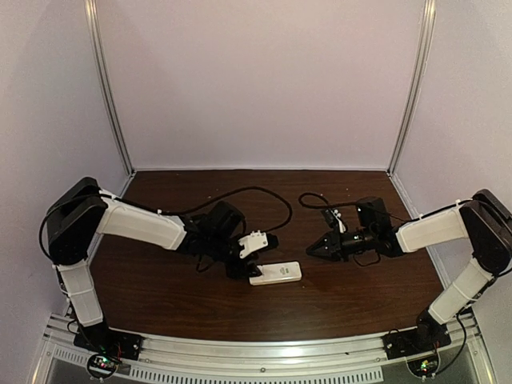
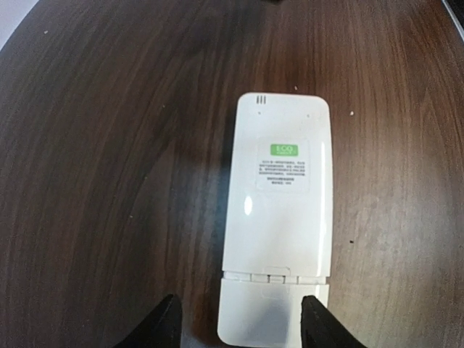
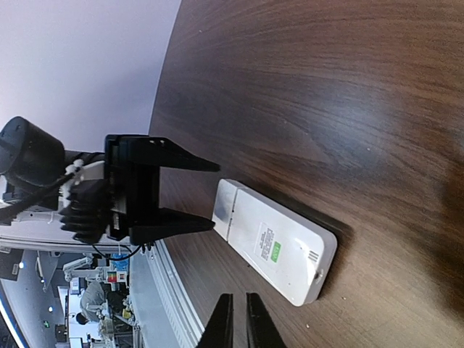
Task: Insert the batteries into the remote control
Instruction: Load the battery cover onto the remote control without the battery cover, then adjust the remote control at the center of the board.
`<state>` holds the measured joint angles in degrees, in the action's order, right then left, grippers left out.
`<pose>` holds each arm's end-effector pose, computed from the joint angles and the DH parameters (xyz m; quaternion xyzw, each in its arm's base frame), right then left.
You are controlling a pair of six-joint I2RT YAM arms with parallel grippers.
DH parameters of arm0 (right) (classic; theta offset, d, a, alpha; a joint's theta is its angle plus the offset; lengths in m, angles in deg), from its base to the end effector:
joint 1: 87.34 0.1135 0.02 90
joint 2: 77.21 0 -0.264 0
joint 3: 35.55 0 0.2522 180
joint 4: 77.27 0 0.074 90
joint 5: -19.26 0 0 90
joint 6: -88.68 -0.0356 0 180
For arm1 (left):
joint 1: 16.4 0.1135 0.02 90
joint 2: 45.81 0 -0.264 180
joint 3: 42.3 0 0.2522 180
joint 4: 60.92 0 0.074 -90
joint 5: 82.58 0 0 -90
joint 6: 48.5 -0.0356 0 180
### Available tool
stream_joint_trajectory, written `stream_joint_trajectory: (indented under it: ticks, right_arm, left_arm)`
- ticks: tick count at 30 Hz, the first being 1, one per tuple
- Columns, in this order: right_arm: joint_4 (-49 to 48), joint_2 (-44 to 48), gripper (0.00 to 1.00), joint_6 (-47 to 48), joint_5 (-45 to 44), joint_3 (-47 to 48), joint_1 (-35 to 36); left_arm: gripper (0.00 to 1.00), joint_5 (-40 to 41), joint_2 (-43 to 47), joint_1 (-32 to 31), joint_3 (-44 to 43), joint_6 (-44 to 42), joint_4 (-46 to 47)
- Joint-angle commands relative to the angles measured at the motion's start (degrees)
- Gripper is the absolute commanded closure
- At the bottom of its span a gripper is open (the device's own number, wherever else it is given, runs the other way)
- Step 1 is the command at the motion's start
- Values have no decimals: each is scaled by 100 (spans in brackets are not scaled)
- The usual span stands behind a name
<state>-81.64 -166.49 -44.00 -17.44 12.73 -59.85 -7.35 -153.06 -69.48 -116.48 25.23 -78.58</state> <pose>0.2383 0.1562 0.1552 -0.0941 0.8182 0.5587 0.0981 0.2200 -0.3079 0.1441 0.5669 0.7436 -0.2201 0.2780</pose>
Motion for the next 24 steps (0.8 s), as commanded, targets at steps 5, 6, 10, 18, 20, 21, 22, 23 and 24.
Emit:
stream_joint_trajectory:
  ticks: [5, 6, 10, 18, 20, 21, 22, 23, 24]
  right_arm:
    - [626, -89, 82, 567, -510, 109, -26]
    - [583, -146, 81, 549, -498, 103, -15]
    - [500, -302, 76, 547, -489, 157, 79]
    - [396, -580, 74, 550, -495, 160, 223]
    - [359, -669, 74, 552, -516, 182, 253]
    - [324, -701, 74, 551, -526, 186, 266]
    - [299, -738, 74, 542, -530, 193, 280]
    - [269, -786, 74, 533, -531, 203, 290]
    - [253, -812, 74, 526, -531, 210, 309]
  left_arm:
    - [39, 561, 1187, -25, 99, 982, 113]
    - [40, 562, 1263, -20, 207, 1226, 201]
    - [47, 769, 1304, -10, 541, 2636, 302]
    - [50, 509, 1468, -17, 1440, 4181, 981]
    - [51, 507, 1442, -17, 1541, 4366, 1059]
    - [52, 536, 1419, -18, 1578, 4415, 1077]
    - [53, 544, 1378, -17, 1594, 4466, 1095]
    - [54, 511, 1323, -10, 1611, 4525, 1148]
    - [55, 466, 1269, -16, 1631, 4572, 1223]
